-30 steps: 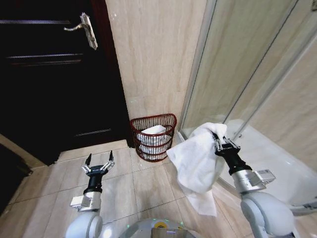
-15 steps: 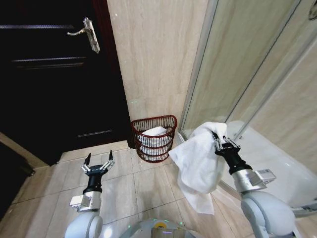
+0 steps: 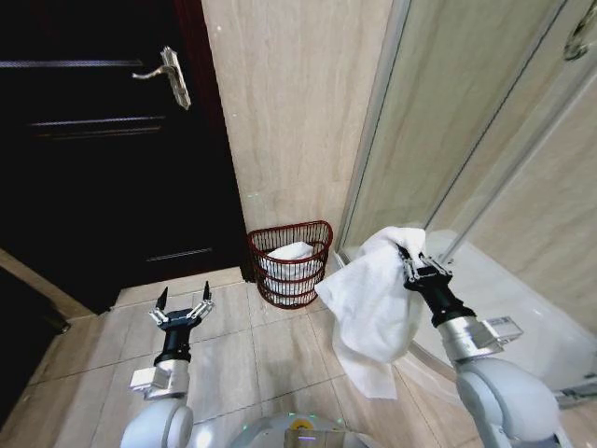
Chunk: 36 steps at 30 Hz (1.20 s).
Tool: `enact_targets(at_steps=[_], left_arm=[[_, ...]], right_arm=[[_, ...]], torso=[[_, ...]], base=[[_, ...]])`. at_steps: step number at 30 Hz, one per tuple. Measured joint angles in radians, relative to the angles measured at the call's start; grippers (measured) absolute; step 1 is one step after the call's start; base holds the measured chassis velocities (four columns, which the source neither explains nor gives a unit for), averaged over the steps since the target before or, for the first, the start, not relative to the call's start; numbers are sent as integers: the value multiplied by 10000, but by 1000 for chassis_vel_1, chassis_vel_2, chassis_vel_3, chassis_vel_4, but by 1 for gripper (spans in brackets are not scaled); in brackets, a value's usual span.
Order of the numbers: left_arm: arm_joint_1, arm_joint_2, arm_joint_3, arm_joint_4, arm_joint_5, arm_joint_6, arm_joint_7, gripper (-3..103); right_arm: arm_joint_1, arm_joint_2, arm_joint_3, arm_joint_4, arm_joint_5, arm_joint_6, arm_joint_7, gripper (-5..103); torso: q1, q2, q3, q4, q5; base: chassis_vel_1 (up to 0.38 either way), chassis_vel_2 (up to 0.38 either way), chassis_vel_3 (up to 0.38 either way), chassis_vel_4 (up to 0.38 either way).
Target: Discard the used towel into the hamper.
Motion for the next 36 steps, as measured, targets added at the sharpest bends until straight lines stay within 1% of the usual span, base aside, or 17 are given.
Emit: enact_targets(at_steps=[1,3,4,6,9,14,32,36], left_arm=[[0,0,0,0,0,0,0,100],[18,-26,-69,-29,-7,0,-6,100],[18,-26,-69,-29,-7,0,-6,100],[24,-52,-81,-43,-8,0,-6,100],[24,-60,-80,-50,-3,0,-7,100],[1,-88,-30,-87,30,40,-6,100],[19,-172,134,-216,109,168,-26,100],[42,-328,180,-259,135,134,-41,100]], right_arm=[[0,0,0,0,0,0,0,13],[42,0,-59,1,3,7,-28,13],[42,0,-59,1,3,7,-28,13],[103,13,-181,35,0,7,-29,13],[119,24,-214,51,-3,7,-29,13],[167,40,-248,156,-4,5,-29,13],[241,154,-260,155,16,4,-133,13],[231,160,-311,145,33,47,-209,13]], torso=[[0,0,0,0,0],[36,162,124,0,-1],[36,162,124,0,-1],[97,317,220,0,-1],[115,362,246,1,0],[186,652,466,1,-1],[409,1314,902,1,0],[467,1509,1040,0,-1]], base=[[0,0,0,0],[0,0,0,0],[0,0,0,0],[0,0,0,0],[0,0,0,0],[0,0,0,0],[0,0,0,0],[0,0,0,0]])
